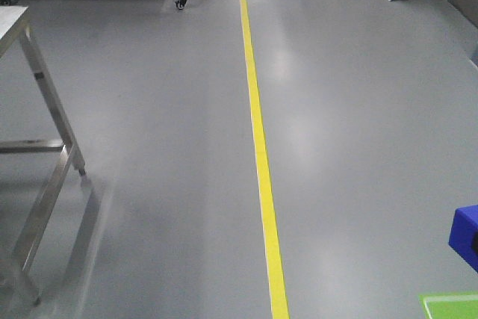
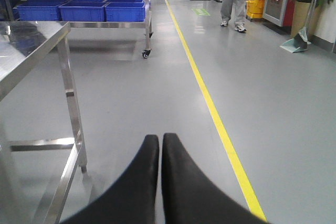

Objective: Pour parts from conveyor to right shelf
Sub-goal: 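Drive down the aisle between the shelves of blue bins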

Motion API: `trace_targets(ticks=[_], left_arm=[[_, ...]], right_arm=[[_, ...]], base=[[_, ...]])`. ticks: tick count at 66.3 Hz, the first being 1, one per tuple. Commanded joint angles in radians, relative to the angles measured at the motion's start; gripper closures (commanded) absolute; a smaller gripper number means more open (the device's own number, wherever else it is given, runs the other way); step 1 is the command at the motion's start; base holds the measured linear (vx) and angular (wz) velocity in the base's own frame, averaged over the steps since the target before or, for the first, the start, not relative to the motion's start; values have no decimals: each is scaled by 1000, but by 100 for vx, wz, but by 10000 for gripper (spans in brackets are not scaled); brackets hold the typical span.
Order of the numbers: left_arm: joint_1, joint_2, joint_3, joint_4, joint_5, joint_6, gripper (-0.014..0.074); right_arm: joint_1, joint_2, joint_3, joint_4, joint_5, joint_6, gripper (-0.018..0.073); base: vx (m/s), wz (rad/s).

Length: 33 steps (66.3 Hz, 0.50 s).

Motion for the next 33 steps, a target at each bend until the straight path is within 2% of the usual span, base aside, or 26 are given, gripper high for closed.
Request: trace_targets(ticks=[1, 33], left_arm=[[-5, -11, -19, -8, -79, -8, 603], [-5, -11, -19, -8, -79, -8, 603]], right_arm=[[-1, 10, -25, 13, -72, -6, 564], [-1, 10, -25, 13, -71, -6, 564]], base=[[80, 3], [80, 2]])
